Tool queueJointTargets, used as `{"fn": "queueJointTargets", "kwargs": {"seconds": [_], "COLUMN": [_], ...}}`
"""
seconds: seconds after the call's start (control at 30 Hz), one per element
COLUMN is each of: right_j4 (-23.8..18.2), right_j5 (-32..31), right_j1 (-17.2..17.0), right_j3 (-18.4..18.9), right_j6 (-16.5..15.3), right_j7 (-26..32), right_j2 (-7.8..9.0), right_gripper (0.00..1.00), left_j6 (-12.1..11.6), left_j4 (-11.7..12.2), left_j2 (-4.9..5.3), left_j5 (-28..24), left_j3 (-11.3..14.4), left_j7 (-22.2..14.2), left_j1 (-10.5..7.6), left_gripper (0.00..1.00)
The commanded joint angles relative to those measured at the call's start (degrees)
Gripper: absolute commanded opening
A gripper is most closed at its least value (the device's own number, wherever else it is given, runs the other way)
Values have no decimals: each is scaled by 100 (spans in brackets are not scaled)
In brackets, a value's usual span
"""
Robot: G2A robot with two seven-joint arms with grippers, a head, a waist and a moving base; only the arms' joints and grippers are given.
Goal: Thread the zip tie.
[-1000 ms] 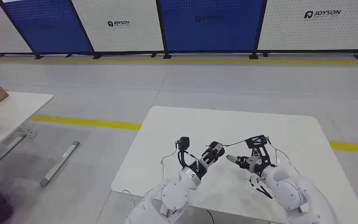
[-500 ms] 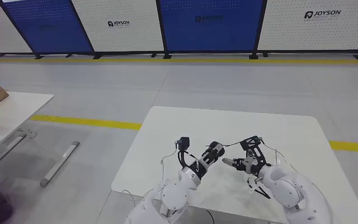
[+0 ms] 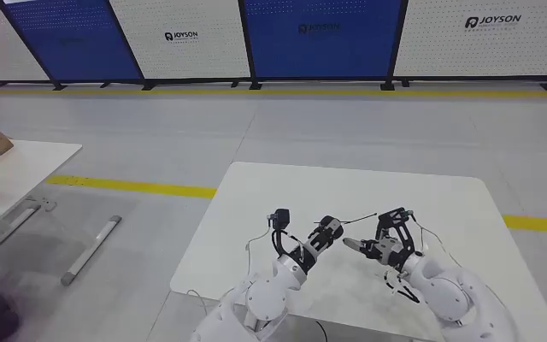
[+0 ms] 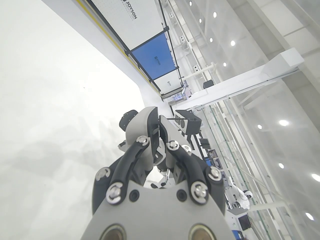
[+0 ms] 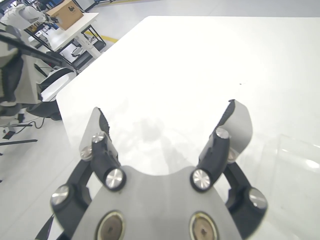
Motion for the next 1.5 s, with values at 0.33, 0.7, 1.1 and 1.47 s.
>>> {"fn": "queueJointTargets", "kwargs": {"seconds": [0.33,0.7,1.1,1.47], "right_j4": [-25,-82,-35,-190], "right_j5": [-86,360,391,604], "right_j1": [-222,-357,-304,-262], "right_j3": [90,84,-37,-152], "right_j6": [-69,-162,-162,-162], "right_j7": [-814,-1026,-979,-813], "right_j2": [20,-11,-46,-7], "right_gripper": [100,47,18,22], "left_j6": [0,0,0,0], "left_j4": [0,0,0,0], "left_j2": [0,0,0,0], "left_j5": [0,0,0,0], "left_j3": [0,0,0,0], "left_j7": [0,0,0,0], "left_j1": [0,0,0,0], "left_gripper": [0,0,0,0]}}
